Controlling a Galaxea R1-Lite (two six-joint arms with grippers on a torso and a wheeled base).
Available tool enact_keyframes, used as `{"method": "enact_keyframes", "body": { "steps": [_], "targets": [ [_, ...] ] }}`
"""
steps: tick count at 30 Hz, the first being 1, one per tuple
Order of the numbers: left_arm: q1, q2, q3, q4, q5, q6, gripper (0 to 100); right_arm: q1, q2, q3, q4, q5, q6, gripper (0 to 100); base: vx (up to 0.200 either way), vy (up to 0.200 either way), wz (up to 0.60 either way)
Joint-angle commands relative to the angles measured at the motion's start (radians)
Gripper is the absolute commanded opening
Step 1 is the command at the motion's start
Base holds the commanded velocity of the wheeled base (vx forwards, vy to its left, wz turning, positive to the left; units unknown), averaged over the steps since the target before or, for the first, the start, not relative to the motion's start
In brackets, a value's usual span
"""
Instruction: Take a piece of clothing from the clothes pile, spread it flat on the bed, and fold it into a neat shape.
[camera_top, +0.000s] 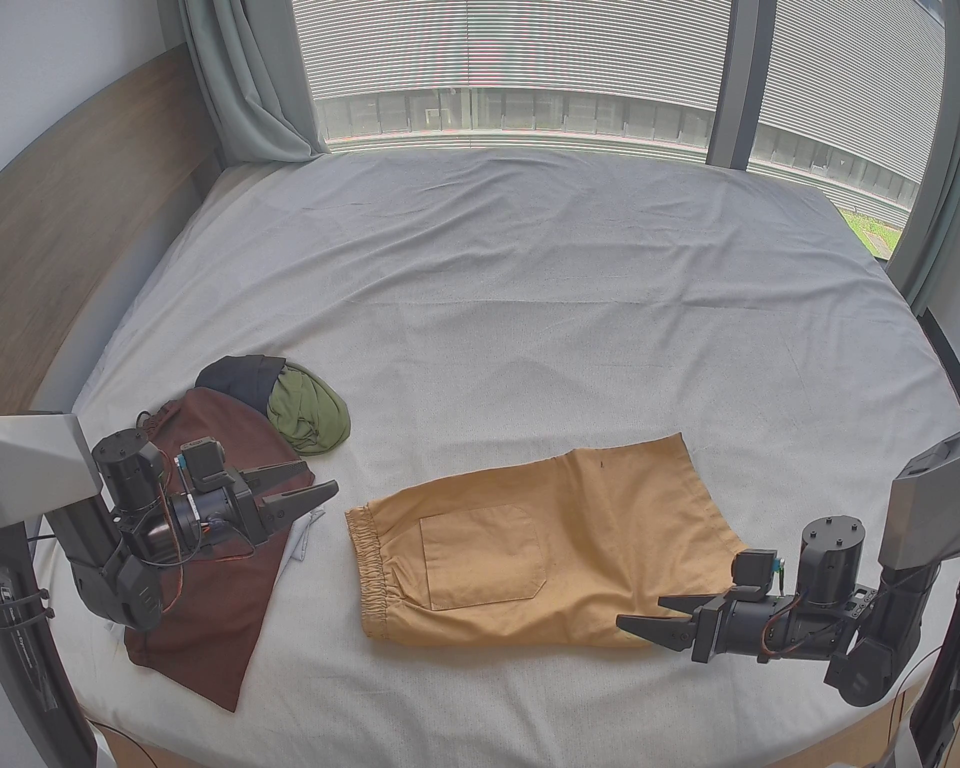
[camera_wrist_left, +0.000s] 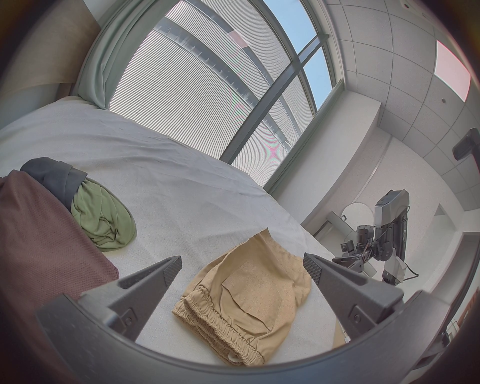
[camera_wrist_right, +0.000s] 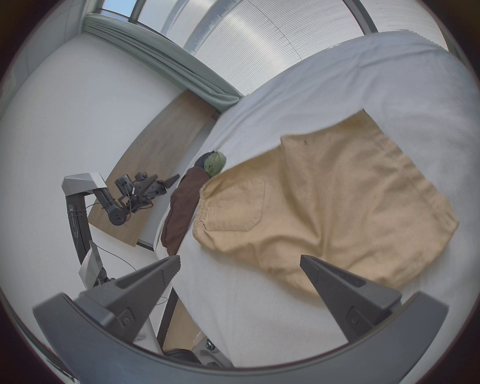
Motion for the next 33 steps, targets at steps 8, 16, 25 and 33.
{"method": "enact_keyframes", "body": {
  "steps": [8,16,25,33],
  "targets": [
    [-0.003,-0.04,0.005,0.0,0.001,-0.05,100,0.001,-0.057,-0.13,0.0,0.022,-0.048,100,0.0,0.0,0.0],
    [-0.003,-0.034,0.007,0.0,0.001,-0.045,100,-0.024,-0.093,-0.124,0.0,0.062,-0.062,100,0.0,0.0,0.0],
    [-0.022,-0.031,0.047,0.001,0.003,-0.062,100,-0.03,-0.089,-0.162,-0.002,0.059,-0.063,100,0.0,0.0,0.0],
    [-0.036,0.028,0.068,0.001,0.006,-0.085,100,-0.041,-0.088,-0.156,0.0,0.056,-0.065,100,0.0,0.0,0.0]
  ]
}}
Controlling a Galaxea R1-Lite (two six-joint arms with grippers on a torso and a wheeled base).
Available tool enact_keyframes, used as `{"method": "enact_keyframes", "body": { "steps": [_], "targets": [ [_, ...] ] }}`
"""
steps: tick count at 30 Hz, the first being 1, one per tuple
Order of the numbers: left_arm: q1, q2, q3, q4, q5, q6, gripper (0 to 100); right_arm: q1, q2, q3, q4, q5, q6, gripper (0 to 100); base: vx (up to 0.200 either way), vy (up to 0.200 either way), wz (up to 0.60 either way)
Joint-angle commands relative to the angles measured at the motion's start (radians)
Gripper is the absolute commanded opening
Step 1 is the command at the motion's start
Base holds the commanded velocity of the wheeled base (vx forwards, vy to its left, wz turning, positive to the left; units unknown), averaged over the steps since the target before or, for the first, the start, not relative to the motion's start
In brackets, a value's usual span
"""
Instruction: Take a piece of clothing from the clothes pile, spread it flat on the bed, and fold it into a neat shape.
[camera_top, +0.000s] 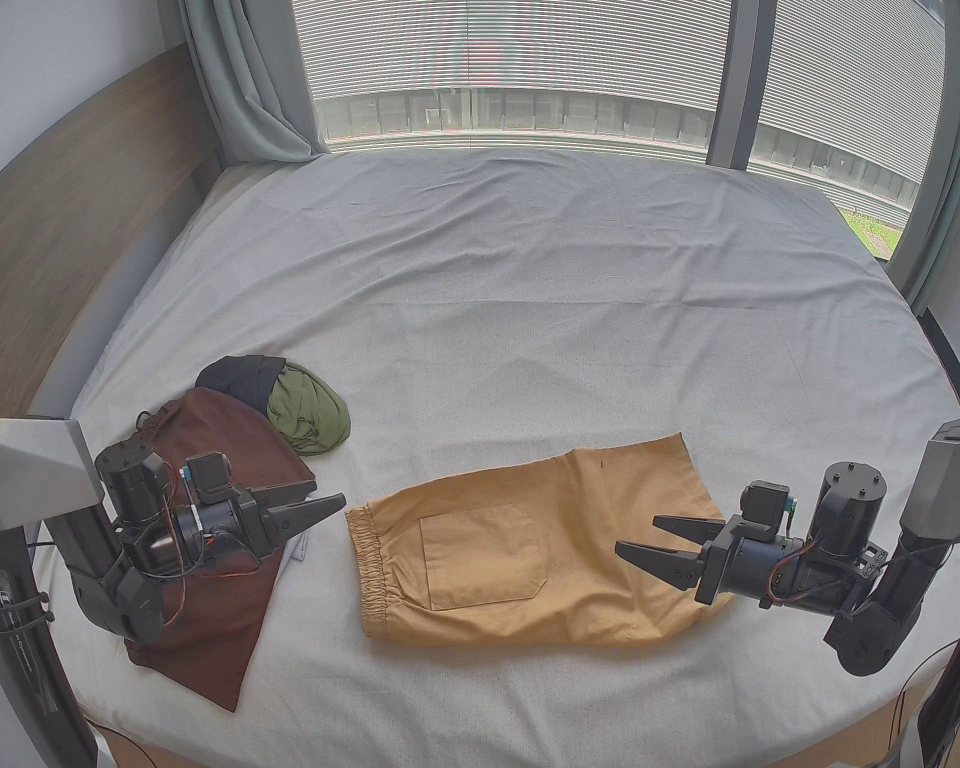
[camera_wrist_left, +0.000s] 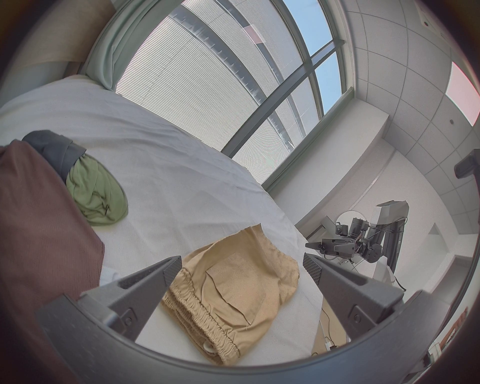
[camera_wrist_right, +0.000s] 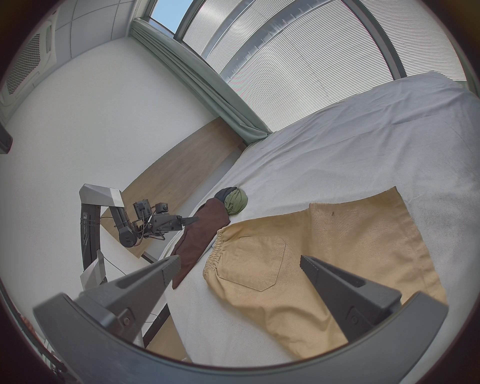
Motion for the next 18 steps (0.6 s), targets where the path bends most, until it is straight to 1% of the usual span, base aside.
{"method": "enact_keyframes", "body": {
  "steps": [1,10,18],
  "targets": [
    [-0.004,0.055,0.012,0.0,0.0,-0.012,100,-0.013,0.003,0.005,0.0,-0.001,-0.001,100,0.0,0.0,0.0],
    [-0.02,0.145,0.004,0.0,0.0,-0.006,100,-0.01,0.008,0.007,0.001,-0.001,0.0,100,0.0,0.0,0.0],
    [-0.021,0.188,-0.001,0.0,0.003,-0.006,100,-0.01,0.017,0.008,0.001,-0.001,0.0,100,0.0,0.0,0.0]
  ]
}}
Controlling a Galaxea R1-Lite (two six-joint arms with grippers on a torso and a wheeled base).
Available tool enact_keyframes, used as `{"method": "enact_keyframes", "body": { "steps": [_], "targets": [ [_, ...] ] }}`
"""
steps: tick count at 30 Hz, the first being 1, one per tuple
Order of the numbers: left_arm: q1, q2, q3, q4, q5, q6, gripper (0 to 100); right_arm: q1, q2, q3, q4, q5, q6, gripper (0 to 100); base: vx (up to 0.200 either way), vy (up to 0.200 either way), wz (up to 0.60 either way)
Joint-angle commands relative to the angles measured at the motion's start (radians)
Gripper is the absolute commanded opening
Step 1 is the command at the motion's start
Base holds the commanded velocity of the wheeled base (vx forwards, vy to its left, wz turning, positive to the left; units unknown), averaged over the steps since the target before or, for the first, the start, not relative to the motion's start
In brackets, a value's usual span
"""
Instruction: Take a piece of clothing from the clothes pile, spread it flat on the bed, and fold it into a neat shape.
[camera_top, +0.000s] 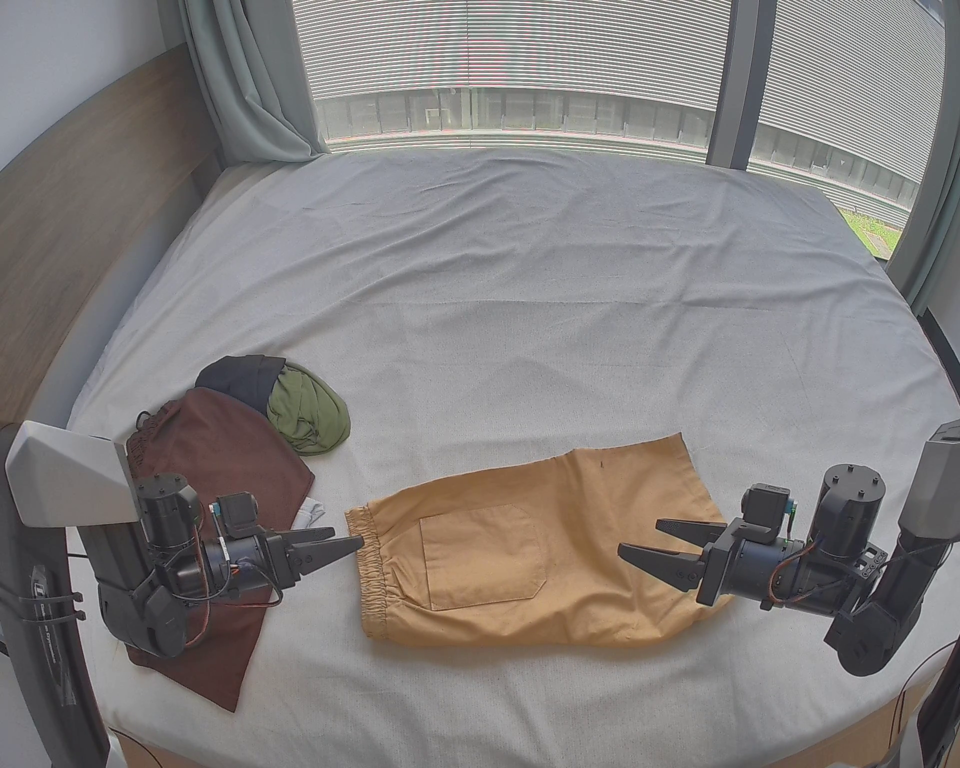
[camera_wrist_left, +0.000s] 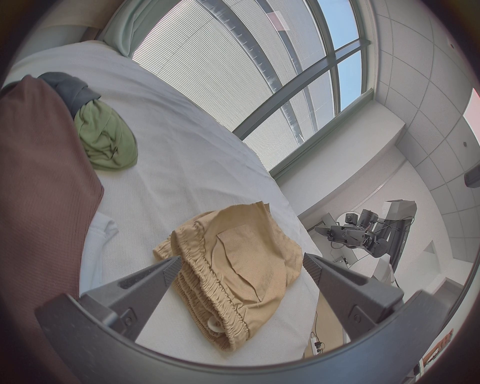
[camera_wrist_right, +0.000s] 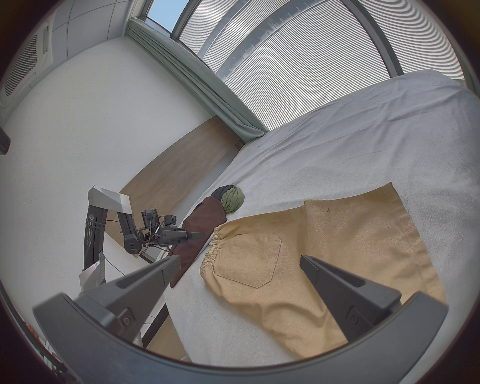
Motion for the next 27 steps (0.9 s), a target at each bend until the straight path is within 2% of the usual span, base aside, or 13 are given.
{"method": "enact_keyframes", "body": {
  "steps": [1,27],
  "targets": [
    [-0.006,0.057,0.0,0.0,0.002,0.001,100,0.001,0.018,0.0,0.0,0.0,0.001,100,0.0,0.0,0.0],
    [-0.037,0.227,-0.052,0.0,0.003,-0.011,100,0.006,0.044,0.0,-0.002,0.0,-0.001,100,0.0,0.0,0.0]
  ]
}}
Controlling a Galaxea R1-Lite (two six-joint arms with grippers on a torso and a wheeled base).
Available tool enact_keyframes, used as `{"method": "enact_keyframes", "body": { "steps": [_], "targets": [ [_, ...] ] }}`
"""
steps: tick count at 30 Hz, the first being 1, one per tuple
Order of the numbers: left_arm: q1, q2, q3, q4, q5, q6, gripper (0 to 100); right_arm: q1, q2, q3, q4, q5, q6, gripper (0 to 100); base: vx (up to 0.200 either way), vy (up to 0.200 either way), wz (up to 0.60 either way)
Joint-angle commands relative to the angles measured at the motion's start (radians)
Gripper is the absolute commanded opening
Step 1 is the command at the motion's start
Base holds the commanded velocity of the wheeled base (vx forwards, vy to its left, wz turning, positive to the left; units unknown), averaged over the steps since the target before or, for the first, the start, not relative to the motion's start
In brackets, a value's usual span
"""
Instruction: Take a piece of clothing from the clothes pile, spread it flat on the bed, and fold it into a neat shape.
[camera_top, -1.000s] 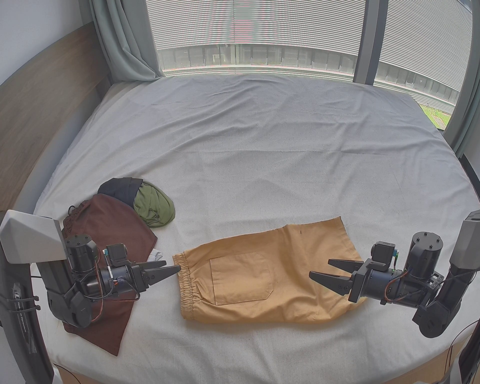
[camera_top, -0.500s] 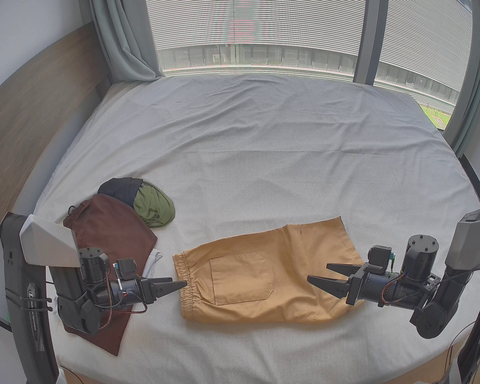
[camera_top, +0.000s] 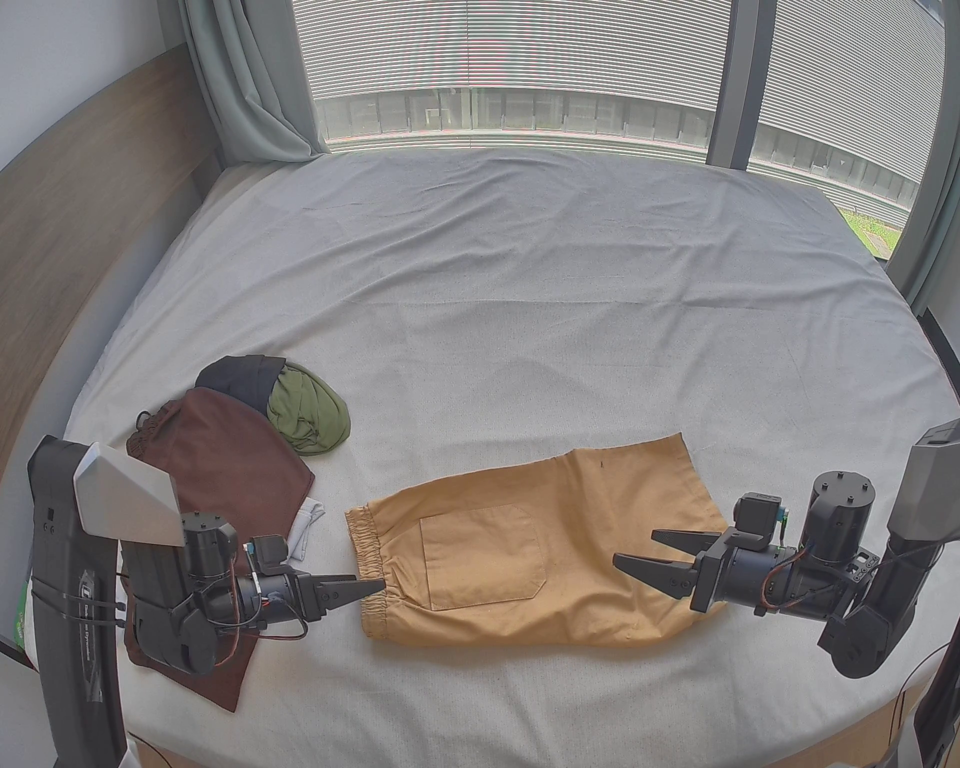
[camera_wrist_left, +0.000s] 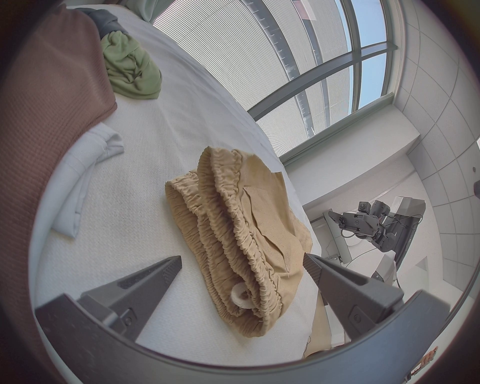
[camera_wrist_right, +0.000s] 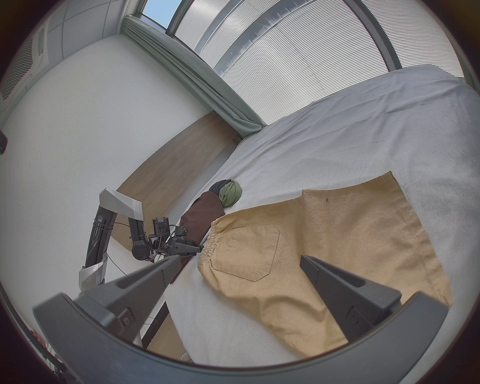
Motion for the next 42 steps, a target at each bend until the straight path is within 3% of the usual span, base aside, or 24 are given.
{"method": "enact_keyframes", "body": {
  "steps": [1,10,21,26,42],
  "targets": [
    [-0.007,0.025,-0.011,0.0,0.001,-0.011,100,0.003,0.008,0.0,-0.001,0.0,0.0,100,0.0,0.0,0.0],
    [-0.039,0.025,-0.019,0.0,0.003,-0.115,100,0.003,0.014,0.0,0.001,0.0,0.001,100,0.0,0.0,0.0],
    [-0.076,0.023,-0.041,-0.002,0.024,-0.115,100,0.008,0.02,0.0,-0.001,-0.001,0.001,100,0.0,0.0,0.0],
    [-0.096,0.026,-0.06,0.0,0.101,-0.118,100,0.009,0.021,0.0,-0.001,-0.001,0.001,100,0.0,0.0,0.0],
    [-0.111,0.037,-0.077,-0.002,0.107,-0.123,100,0.009,0.021,-0.002,-0.001,-0.001,0.001,100,0.0,0.0,0.0]
  ]
}}
